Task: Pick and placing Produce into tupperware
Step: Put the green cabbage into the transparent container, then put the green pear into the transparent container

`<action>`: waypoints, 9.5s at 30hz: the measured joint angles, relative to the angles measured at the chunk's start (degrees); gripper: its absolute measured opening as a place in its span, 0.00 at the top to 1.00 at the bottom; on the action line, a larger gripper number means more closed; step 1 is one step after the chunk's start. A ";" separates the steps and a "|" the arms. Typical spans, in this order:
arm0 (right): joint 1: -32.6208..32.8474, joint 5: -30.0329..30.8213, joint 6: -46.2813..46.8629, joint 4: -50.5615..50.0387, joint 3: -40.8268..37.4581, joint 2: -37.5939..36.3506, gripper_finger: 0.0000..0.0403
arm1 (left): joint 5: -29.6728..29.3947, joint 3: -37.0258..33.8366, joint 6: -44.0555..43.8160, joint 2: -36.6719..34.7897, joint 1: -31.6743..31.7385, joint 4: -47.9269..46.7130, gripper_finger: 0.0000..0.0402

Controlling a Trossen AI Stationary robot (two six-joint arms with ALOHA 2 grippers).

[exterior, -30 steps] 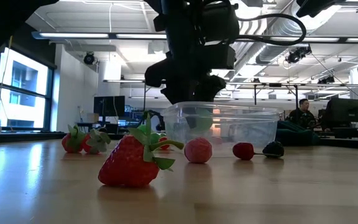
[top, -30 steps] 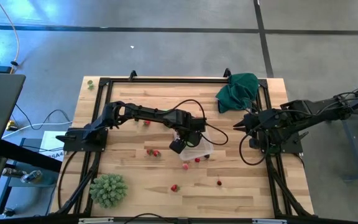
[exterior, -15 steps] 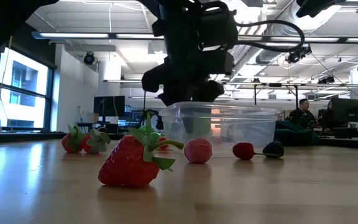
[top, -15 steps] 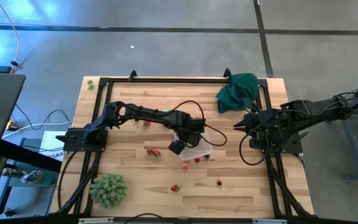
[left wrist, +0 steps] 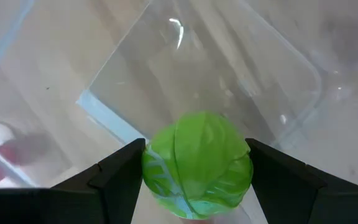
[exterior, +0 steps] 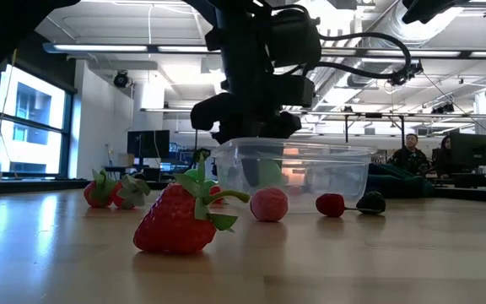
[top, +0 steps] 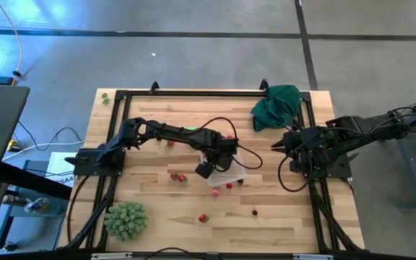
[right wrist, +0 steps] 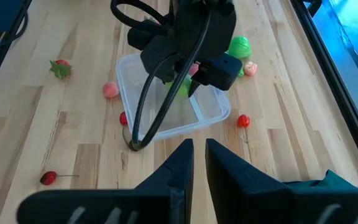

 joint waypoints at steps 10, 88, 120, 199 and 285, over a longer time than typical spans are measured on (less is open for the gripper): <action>0.00 0.00 0.01 -0.01 0.00 -0.01 0.92 | 0.05 0.00 -1.20 0.00 -0.02 0.03 0.36; 0.01 0.01 0.01 -0.01 0.00 -0.02 0.92 | 2.77 22.61 -68.48 -0.55 24.41 -38.88 0.09; 0.00 0.01 0.01 -0.02 0.00 -0.02 0.92 | 3.32 2.24 -76.32 -0.49 26.11 -23.66 0.09; 0.00 0.01 0.01 0.00 0.00 0.01 0.92 | -1.95 6.20 -78.20 -0.44 23.54 -26.08 0.41; 0.00 -0.01 0.01 -0.02 0.00 -0.01 0.92 | 0.62 27.15 -40.99 13.60 -1.16 -17.84 0.40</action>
